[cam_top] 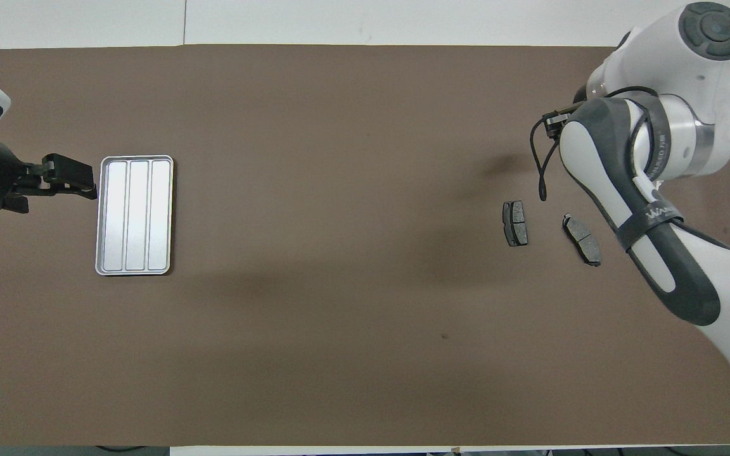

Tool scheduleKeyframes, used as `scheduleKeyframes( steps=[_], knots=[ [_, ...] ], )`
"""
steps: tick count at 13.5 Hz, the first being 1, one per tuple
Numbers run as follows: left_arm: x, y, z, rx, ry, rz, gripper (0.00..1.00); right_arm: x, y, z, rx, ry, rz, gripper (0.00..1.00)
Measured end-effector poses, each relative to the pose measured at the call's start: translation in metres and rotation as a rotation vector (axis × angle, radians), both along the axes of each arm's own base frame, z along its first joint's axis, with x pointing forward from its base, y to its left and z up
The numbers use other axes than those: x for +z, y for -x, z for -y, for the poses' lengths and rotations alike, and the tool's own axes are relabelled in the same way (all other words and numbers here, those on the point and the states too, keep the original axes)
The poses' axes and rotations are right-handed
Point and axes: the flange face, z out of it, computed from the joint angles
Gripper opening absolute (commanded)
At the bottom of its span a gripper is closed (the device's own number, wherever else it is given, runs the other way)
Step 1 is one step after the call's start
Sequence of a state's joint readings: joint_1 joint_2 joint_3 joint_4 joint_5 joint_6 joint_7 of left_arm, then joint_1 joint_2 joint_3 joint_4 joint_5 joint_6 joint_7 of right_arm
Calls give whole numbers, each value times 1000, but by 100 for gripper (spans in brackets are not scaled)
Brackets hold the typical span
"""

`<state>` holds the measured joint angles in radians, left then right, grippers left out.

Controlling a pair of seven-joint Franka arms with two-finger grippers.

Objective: Place bearing gear from tray to pile
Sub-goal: 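Carry the bearing with the right gripper beside the bracket and release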

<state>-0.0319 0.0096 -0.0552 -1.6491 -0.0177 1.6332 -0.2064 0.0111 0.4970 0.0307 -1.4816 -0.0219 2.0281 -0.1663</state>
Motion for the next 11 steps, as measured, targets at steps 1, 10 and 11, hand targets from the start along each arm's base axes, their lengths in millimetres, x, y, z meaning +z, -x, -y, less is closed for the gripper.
scheduleKeyframes(
  steps=[1,10,11],
  knots=[
    [0,0,0,0,0,0,100,-8,4,13,11,1,-18,0],
    [1,-2,2,-3,2,18,100,-89,59,8,32,-3,-18,0],
    [1,-2,2,-3,2,18,100,-94,62,10,31,-3,-24,0]
  ],
)
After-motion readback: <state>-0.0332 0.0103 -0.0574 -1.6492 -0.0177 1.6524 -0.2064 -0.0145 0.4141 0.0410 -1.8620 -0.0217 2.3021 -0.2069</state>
